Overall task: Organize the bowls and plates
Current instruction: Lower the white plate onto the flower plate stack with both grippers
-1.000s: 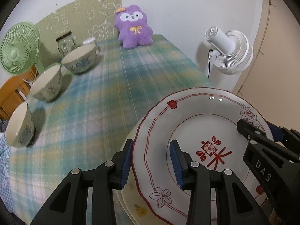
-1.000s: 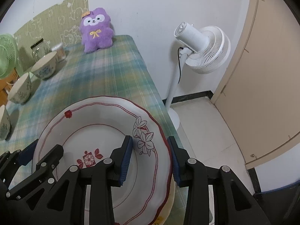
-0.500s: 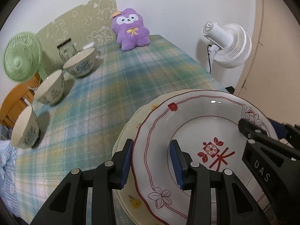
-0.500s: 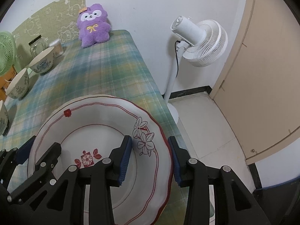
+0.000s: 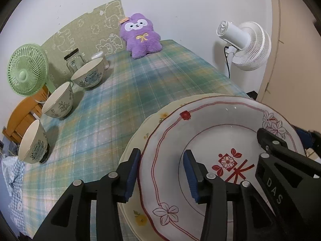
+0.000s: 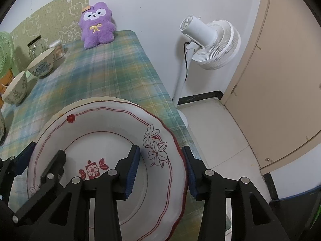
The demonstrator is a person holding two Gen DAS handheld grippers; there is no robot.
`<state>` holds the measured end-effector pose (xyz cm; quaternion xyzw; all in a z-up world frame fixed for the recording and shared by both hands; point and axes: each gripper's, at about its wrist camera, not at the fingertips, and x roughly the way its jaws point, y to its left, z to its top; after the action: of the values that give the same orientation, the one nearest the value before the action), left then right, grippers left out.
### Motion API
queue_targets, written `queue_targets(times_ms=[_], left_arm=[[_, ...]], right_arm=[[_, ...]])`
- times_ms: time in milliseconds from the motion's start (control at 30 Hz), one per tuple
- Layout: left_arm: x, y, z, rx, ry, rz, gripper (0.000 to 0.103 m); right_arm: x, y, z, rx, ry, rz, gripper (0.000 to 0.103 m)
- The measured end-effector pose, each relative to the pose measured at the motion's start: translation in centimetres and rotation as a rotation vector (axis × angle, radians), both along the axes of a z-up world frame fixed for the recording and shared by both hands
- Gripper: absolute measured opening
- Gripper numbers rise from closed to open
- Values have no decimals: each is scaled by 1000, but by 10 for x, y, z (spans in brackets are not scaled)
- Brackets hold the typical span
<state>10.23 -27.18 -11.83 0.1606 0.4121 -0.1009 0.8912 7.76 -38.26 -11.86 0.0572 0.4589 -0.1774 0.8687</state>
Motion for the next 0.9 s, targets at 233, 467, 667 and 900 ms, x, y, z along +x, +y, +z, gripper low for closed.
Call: queue_targets(times_ms=[233, 467, 667, 900], left_arm=[[0, 0, -2, 21, -4, -15, 49], [3, 7, -1, 7, 19, 10, 63], [4, 16, -3, -1, 40, 25, 66], [4, 30, 3, -42, 74, 39, 66]], right_arm=[[4, 4, -1, -14, 10, -12, 54], [9, 10, -3, -2, 29, -10, 69], [10, 16, -5, -7, 44, -23, 76], [10, 30, 9, -64, 33, 24, 79]])
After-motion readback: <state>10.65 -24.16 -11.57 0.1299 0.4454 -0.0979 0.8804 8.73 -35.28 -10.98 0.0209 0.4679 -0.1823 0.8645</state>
